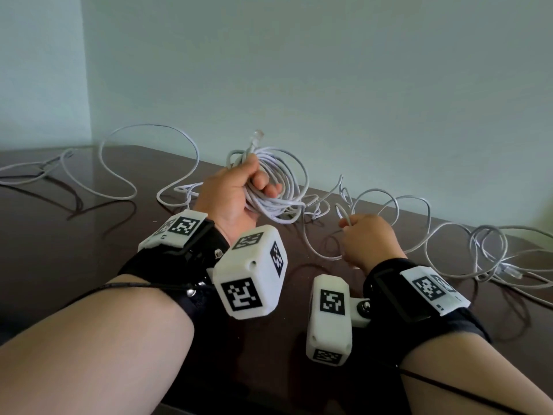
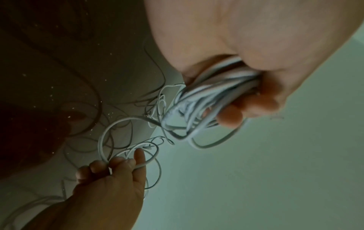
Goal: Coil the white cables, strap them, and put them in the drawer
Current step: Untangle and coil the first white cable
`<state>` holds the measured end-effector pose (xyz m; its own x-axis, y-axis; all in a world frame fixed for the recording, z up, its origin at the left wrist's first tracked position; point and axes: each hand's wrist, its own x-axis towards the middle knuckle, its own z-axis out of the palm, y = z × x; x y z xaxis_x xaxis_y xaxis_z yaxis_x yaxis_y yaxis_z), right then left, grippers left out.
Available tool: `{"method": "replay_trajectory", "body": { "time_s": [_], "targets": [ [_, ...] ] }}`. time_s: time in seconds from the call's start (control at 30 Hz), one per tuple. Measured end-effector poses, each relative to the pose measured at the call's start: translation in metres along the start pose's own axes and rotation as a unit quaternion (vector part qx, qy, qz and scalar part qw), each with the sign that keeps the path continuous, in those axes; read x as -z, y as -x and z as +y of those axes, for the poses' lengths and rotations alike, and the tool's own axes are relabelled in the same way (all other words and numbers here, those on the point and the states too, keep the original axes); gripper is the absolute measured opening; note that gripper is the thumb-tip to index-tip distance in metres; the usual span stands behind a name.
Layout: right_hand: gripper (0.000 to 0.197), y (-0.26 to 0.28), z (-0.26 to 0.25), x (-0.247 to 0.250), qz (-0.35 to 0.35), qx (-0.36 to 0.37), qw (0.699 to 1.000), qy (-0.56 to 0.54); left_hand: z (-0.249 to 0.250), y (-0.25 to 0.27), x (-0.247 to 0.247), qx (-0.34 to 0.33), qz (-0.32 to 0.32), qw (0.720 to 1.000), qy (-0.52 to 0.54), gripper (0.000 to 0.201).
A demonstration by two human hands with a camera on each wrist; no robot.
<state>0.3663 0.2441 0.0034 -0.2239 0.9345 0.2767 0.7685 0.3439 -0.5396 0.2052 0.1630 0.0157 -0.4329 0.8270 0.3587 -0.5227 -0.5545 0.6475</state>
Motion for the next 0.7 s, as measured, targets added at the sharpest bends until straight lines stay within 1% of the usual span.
{"method": "replay_trajectory", "body": {
  "time_s": [0.07, 0.13, 0.2, 0.27, 0.33, 0.4, 0.47, 0.5, 0.6, 0.7],
  "targets": [
    [0.025, -0.002, 0.002, -0.001, 0.019, -0.012, 0.999, -0.041, -0.001, 0.002, 0.001, -0.011, -0.026, 0.998, -0.059, 0.032],
    [0.023, -0.002, 0.003, 0.002, 0.043, -0.007, 0.999, -0.031, -0.004, 0.006, 0.002, -0.034, -0.042, 0.988, -0.146, 0.027],
    [0.022, -0.002, 0.004, 0.005, 0.082, 0.005, 0.996, -0.046, -0.007, 0.011, 0.002, -0.055, -0.057, 0.964, -0.254, 0.026],
    [0.023, -0.002, 0.003, 0.006, 0.114, 0.022, 0.989, -0.094, -0.009, 0.015, 0.0, -0.057, -0.075, 0.936, -0.339, 0.026],
    [0.024, -0.002, 0.002, 0.005, 0.148, 0.043, 0.978, -0.137, -0.01, 0.016, 0.0, -0.047, -0.08, 0.919, -0.382, 0.025],
    [0.024, -0.002, 0.001, 0.003, 0.167, 0.057, 0.969, -0.175, -0.01, 0.015, 0.002, -0.042, -0.078, 0.899, -0.429, 0.023],
    [0.024, 0.0, -0.002, 0.003, 0.177, 0.063, 0.956, -0.224, -0.01, 0.014, 0.004, -0.044, -0.078, 0.866, -0.492, 0.02],
    [0.025, 0.001, -0.003, 0.004, 0.177, 0.068, 0.95, -0.247, -0.01, 0.014, 0.004, -0.043, -0.077, 0.857, -0.508, 0.018],
    [0.028, 0.006, -0.007, 0.006, 0.167, 0.09, 0.928, -0.321, -0.009, 0.016, 0.0, -0.03, -0.071, 0.847, -0.525, 0.019],
    [0.031, 0.01, -0.012, 0.008, 0.138, 0.1, 0.893, -0.417, -0.008, 0.017, -0.005, -0.016, -0.054, 0.827, -0.559, 0.028]
  ]
}}
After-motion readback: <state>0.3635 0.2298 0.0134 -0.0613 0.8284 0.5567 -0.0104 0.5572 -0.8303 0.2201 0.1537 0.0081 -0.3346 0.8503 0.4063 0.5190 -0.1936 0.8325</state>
